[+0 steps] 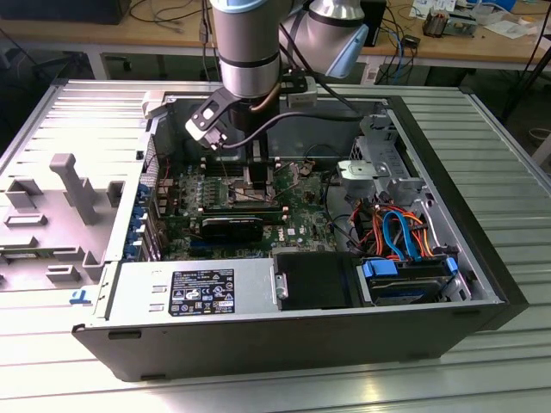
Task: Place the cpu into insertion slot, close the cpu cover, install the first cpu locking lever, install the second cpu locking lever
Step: 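Place the cpu into insertion slot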
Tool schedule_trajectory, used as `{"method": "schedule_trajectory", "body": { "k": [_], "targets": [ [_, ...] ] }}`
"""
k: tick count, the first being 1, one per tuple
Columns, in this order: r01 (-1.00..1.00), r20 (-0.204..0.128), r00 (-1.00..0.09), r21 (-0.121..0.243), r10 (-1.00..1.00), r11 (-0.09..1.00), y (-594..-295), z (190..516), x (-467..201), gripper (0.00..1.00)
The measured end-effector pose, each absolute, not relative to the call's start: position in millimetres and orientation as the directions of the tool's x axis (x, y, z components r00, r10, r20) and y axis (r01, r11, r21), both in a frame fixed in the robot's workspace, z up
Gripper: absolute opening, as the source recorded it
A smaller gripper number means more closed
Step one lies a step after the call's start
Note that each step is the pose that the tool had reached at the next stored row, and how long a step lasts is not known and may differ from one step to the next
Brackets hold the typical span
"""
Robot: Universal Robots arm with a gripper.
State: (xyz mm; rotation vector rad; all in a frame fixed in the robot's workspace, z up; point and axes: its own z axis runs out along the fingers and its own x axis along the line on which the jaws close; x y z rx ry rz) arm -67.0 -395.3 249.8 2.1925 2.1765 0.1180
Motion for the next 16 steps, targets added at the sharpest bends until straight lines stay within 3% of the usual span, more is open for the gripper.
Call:
{"method": "schedule_trajectory", "body": {
  "k": [16],
  "targets": [
    [0.996, 0.019, 0.007, 0.089, 1.000, -0.008, -395.2, 248.3, -72.6, 0.55]
  ]
}}
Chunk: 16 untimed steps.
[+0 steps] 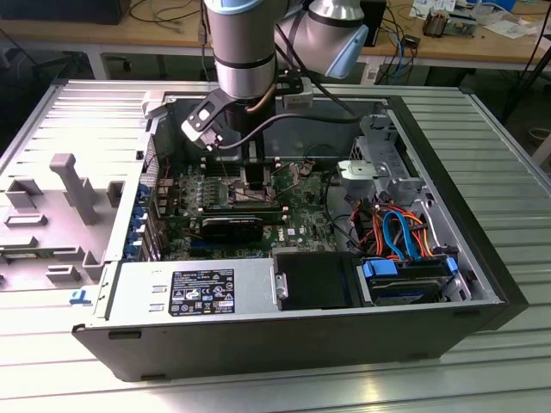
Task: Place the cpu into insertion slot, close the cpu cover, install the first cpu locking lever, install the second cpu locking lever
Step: 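Place the cpu into insertion slot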
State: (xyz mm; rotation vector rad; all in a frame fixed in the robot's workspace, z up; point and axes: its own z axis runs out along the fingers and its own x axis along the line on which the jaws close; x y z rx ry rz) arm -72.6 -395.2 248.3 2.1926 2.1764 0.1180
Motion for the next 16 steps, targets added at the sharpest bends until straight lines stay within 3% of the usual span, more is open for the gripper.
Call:
{"method": "schedule_trajectory", "body": {
  "k": [16],
  "targets": [
    [0.996, 0.019, 0.006, 0.089, 1.000, -0.008, -395.1, 244.9, -78.1, 0.55]
  ]
}}
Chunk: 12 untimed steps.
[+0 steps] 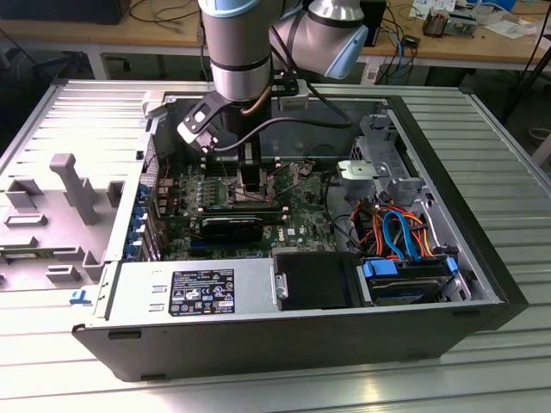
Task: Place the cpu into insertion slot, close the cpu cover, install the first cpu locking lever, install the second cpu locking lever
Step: 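Place the cpu into insertion slot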
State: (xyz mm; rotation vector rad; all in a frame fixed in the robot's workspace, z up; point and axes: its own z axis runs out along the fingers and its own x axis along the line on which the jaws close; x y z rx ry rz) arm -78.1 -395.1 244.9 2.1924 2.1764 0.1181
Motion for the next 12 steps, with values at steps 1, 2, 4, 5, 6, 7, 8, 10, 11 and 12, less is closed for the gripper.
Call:
{"method": "schedule_trajectory", "body": {
  "k": [1, 2, 4, 5, 6, 7, 8, 10, 11, 12],
  "targets": [
    [0.996, 0.019, 0.007, 0.089, 1.000, -0.008, -395.1, 244.9, -78.1, 0.55],
    [0.996, 0.019, 0.007, 0.089, 1.000, -0.008, -394.8, 244.9, -78.2, 0.55],
    [0.996, 0.019, 0.007, 0.089, 1.000, -0.008, -393.3, 244.8, -78.2, 0.55],
    [0.996, 0.018, 0.007, 0.089, 1.000, -0.008, -392.3, 244.7, -78.2, 0.55],
    [0.996, 0.016, 0.006, 0.089, 1.000, -0.008, -391.6, 244.5, -78.2, 0.55],
    [0.996, 0.014, 0.004, 0.089, 1.000, -0.006, -390.8, 244.3, -78.2, 0.55],
    [0.996, 0.012, -0.001, 0.089, 1.000, 0.000, -389.9, 243.7, -78.2, 0.55],
    [0.996, 0.007, -0.014, 0.089, 1.000, 0.013, -387.7, 242.6, -78.1, 0.55],
    [0.996, 0.005, -0.016, 0.089, 1.000, 0.016, -387.2, 242.3, -78.2, 0.55],
    [0.996, -0.002, -0.020, 0.089, 1.000, 0.020, -385.5, 241.5, -78.1, 0.55]
  ]
}}
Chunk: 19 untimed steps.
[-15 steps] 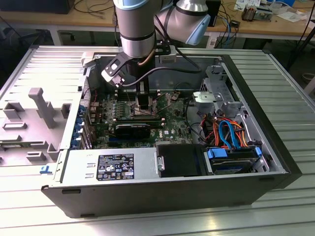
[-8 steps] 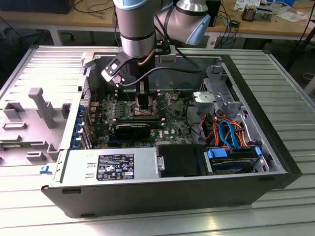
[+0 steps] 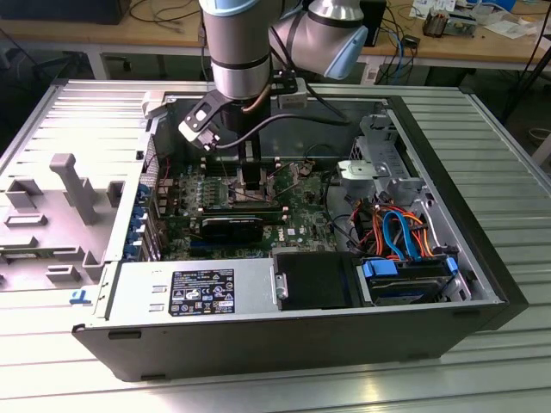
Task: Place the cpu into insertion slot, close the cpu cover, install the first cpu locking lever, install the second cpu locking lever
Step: 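Place the cpu into insertion slot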
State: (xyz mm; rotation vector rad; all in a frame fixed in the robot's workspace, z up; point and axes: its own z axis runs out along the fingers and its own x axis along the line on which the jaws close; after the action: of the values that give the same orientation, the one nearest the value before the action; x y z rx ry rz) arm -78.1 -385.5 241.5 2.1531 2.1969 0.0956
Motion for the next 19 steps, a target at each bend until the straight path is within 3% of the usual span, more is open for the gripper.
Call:
{"method": "schedule_trajectory", "body": {
  "k": [4, 19],
  "targets": [
    [0.996, -0.018, -0.024, 0.089, 1.000, 0.025, -381.1, 238.3, -78.2, 0.55],
    [0.996, -0.018, -0.024, 0.089, 1.000, 0.026, -377.3, 213.8, -79.7, 0.55]
  ]
}}
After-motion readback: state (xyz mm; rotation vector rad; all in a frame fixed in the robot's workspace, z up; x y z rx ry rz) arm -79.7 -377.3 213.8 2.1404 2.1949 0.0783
